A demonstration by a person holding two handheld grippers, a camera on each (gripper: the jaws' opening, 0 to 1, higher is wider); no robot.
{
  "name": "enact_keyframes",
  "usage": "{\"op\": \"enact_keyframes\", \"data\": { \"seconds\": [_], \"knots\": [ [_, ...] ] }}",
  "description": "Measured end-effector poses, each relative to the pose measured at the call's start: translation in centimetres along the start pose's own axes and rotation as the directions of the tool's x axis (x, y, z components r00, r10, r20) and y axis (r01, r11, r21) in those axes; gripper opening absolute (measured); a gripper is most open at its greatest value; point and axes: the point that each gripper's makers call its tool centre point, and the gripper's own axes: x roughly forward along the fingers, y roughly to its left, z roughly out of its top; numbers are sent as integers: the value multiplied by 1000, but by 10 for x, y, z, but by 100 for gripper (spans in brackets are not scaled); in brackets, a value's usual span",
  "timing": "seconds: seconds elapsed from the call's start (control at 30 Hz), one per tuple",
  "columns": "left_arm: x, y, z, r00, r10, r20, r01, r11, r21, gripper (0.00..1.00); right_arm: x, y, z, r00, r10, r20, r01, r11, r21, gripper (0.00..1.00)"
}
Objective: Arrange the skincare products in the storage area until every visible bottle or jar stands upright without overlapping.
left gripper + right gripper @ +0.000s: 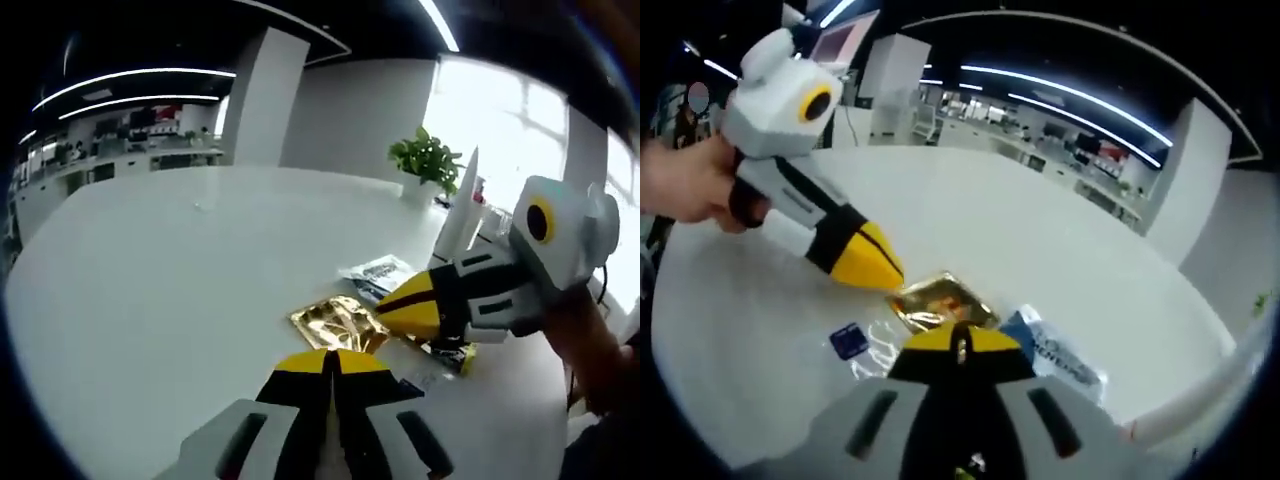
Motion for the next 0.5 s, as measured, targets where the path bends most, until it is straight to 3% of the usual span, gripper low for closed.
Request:
{"op": "enact_keyframes", "data": {
  "seconds": [0.2,0.4,0.5],
  "knots": [
    [-12,-7,3,1000,-16,26,17,1000,-10,0,-8,5,0,999,-2,43,0,999,34,1],
    [-19,-6,6,999,-20,43,21,1000,-13,1,-11,10,-4,999,3,48,-5,999,49,2],
    [-21,-8,7,998,-25,54,26,1000,-6,1,-14,14,0,997,13,70,-18,998,67,5]
  ]
}}
